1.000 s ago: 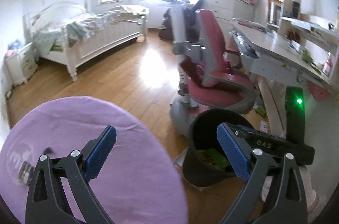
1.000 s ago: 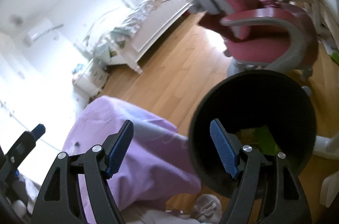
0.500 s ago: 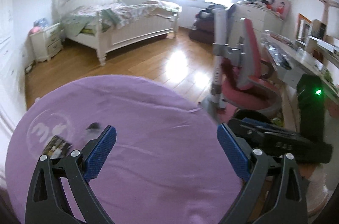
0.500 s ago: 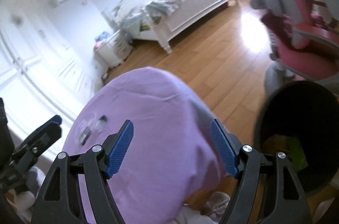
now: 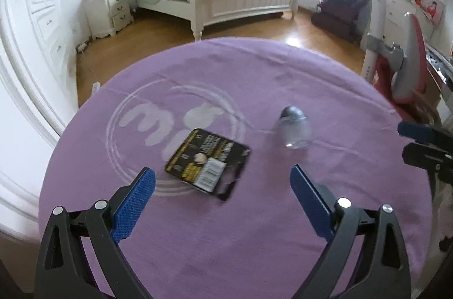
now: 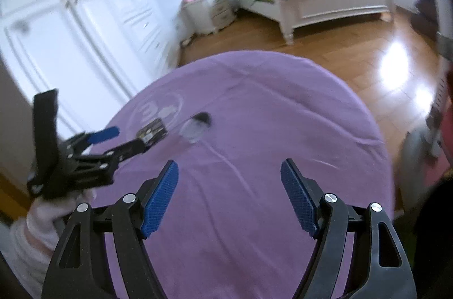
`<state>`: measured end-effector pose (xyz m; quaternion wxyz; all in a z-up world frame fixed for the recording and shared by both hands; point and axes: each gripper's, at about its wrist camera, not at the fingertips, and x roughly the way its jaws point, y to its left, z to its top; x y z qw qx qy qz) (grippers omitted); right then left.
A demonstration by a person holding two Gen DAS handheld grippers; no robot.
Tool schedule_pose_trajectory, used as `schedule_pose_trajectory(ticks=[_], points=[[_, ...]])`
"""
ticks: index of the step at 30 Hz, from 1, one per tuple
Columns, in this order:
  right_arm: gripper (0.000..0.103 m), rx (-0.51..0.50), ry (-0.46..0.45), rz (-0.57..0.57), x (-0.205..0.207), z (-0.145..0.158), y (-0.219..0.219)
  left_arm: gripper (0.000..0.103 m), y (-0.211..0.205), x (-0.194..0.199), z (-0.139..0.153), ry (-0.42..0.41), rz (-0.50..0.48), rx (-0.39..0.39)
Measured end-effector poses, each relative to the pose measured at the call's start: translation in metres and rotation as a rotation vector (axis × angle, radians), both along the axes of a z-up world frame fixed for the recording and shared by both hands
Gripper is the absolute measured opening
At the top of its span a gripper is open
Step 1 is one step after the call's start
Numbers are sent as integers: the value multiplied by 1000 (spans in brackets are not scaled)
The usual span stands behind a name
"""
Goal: Collect trash
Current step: 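Grasp the black battery card with the left tool while the right tool grasps the clear cup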
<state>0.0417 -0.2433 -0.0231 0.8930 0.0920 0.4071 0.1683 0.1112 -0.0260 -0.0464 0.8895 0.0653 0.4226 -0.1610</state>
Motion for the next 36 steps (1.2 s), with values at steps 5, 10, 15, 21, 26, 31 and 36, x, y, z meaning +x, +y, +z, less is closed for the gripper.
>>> schedule_pose_trajectory(ticks=[5, 10, 15, 21, 26, 31, 36], points=[[74, -43, 23, 66, 24, -8, 25, 95, 9, 18, -12, 25, -51, 27], [74, -70, 44, 105, 53, -13, 49, 95, 7, 30, -24, 53, -83, 46], [74, -77, 88, 130, 81, -23, 66, 95, 10, 36, -24, 46, -96, 47], [74, -112, 139, 115, 110, -37, 90, 86, 10, 33, -23, 26, -123, 57], [46, -255, 99, 88, 113, -40, 108, 69, 10, 30, -22, 8, -120, 55], [46, -186, 98, 66, 93, -39, 85, 67, 11, 27, -20, 9, -114, 35], [46, -24, 69, 23, 49, -24, 39, 25, 18, 18, -13, 69, -111, -139]])
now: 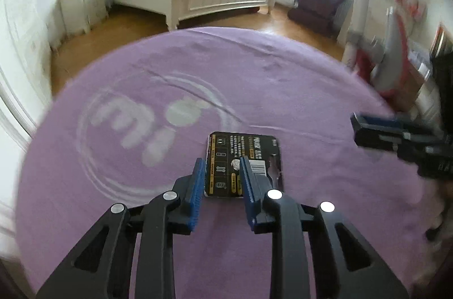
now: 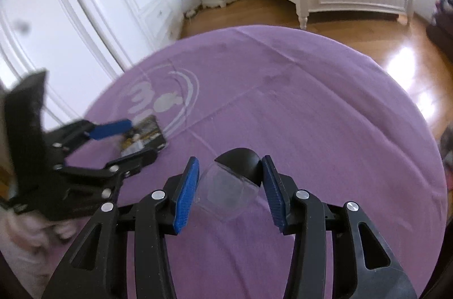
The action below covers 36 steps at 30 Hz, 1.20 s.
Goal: Collect trash
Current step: 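Grasp the black battery card with the left tool while the right tool grasps the clear cup, then carry the battery card and clear cup over the black bin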
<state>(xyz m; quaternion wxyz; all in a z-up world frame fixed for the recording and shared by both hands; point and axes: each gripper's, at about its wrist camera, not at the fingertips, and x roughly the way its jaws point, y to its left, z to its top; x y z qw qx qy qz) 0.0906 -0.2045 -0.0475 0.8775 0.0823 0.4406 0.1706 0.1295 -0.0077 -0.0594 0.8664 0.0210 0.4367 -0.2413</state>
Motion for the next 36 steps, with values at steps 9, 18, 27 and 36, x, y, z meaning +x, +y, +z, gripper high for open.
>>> schedule_pose_trajectory(ticks=[9, 18, 27, 36], points=[[46, 145, -47, -109, -71, 19, -68, 73, -36, -7, 3, -3, 45, 86], [46, 189, -45, -149, -94, 16, -91, 85, -69, -7, -9, -50, 23, 198], [46, 203, -54, -103, -101, 16, -76, 61, -51, -8, -5, -66, 20, 168], [46, 258, -110, -171, -114, 28, -107, 61, -98, -40, 34, -80, -74, -37]])
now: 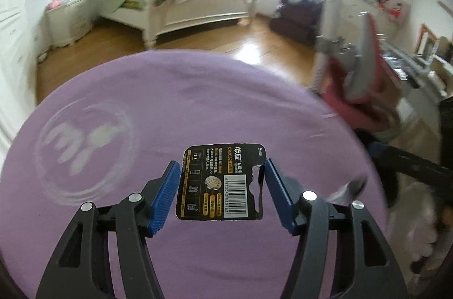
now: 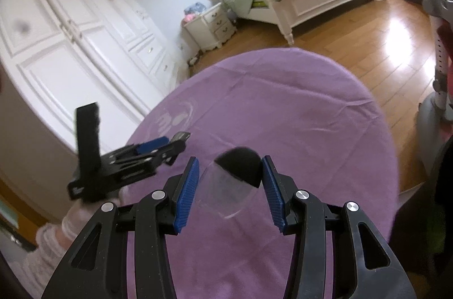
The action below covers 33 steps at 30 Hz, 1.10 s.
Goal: Collect trash
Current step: 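Carry the battery card and clear cup over the black bin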
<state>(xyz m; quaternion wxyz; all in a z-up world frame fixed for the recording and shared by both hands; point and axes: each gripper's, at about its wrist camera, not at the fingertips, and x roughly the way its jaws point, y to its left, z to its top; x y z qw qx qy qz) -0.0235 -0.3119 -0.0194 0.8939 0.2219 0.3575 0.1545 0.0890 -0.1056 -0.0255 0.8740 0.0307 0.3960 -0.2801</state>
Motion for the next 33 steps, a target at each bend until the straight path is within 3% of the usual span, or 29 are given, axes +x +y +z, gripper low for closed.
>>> schedule_pose_trajectory(ticks=[8, 12, 16, 18, 19, 23, 24, 25, 27, 33], points=[[42, 29, -35, -261, -47, 6, -102, 61, -122, -33, 21, -22, -227, -80], [42, 37, -21, -237, -61, 1, -123, 61, -132, -32, 31, -31, -219, -112], [43, -8, 41, -38, -42, -16, -81, 61, -98, -20, 44, -31, -104, -145], [57, -57, 73, 83, -27, -30, -41, 61, -77, -17, 49, -30, -53, -143], [58, -89, 81, 116, -23, -34, -26, 61, -67, -17, 50, -33, -31, -129], [58, -346, 82, 186, -8, -49, 35, 61, -49, -17, 49, -29, -5, -93], [55, -416, 62, 186, -9, -50, 44, 61, -48, -17, 48, -26, -7, -91], [41, -490, 47, 171, -11, -52, 49, 61, -49, -18, 46, -22, -12, -89], [40, -442, 49, 170, -14, -53, 43, 61, -52, -18, 44, -16, -26, -94], [40, 1, 40, 11, -38, -44, -58, 61, -100, -27, 39, 13, -148, -130]])
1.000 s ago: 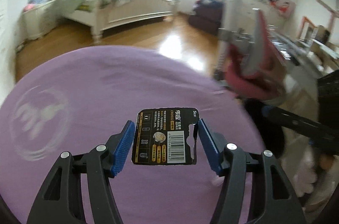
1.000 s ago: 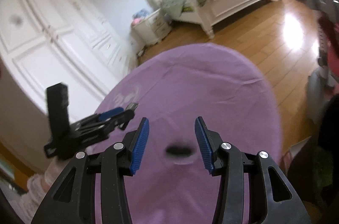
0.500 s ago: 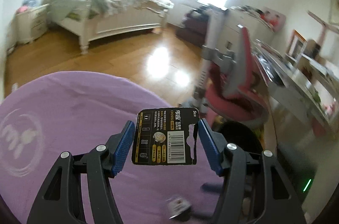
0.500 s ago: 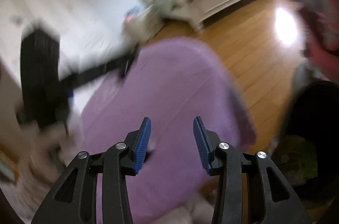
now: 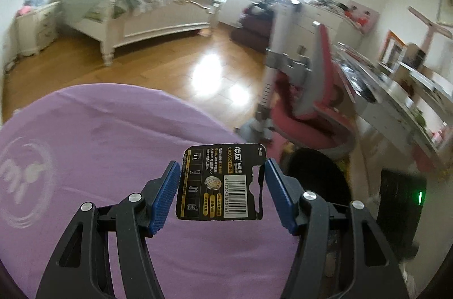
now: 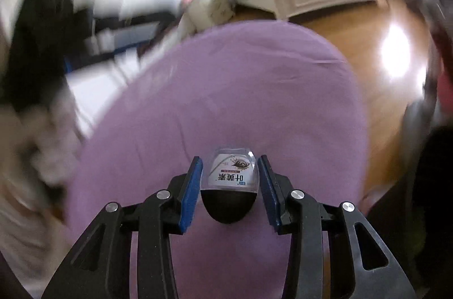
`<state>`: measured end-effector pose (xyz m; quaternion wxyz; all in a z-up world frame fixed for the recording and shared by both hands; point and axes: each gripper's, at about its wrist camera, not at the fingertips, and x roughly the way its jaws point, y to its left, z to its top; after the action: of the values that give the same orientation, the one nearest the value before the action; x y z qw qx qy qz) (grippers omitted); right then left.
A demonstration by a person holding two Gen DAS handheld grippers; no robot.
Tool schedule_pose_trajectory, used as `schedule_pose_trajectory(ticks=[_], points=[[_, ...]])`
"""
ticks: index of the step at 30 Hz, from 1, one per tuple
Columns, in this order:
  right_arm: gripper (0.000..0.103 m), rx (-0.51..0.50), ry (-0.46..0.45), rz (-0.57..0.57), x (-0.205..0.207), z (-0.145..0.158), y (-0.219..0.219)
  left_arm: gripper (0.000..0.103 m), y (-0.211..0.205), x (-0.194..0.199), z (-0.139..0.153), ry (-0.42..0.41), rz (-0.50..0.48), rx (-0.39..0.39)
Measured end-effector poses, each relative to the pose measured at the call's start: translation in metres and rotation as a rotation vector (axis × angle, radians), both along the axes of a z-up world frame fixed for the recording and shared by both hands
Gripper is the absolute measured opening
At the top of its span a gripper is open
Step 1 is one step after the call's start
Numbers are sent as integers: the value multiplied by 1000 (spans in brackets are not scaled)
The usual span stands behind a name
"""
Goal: Collect trash
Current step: 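Carry the battery card and clear cup over the black bin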
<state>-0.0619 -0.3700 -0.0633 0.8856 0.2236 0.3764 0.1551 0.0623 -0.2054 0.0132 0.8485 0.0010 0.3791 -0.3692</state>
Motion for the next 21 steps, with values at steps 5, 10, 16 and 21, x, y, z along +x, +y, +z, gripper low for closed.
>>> schedule_pose_trajectory(ticks=[5, 10, 16, 21], points=[[40, 129, -40, -311, -51, 12, -114, 61, -79, -24, -9, 16, -176, 0], [41, 134, -61, -545, -103, 19, -192, 61, -158, -49, -23, 22, -335, 21], [41, 128, -56, -656, -132, 4, -228, 61, -226, -60, -60, 71, -421, 96], [41, 135, -21, -707, -141, -21, -256, 61, -258, -64, -97, 122, -444, 174]])
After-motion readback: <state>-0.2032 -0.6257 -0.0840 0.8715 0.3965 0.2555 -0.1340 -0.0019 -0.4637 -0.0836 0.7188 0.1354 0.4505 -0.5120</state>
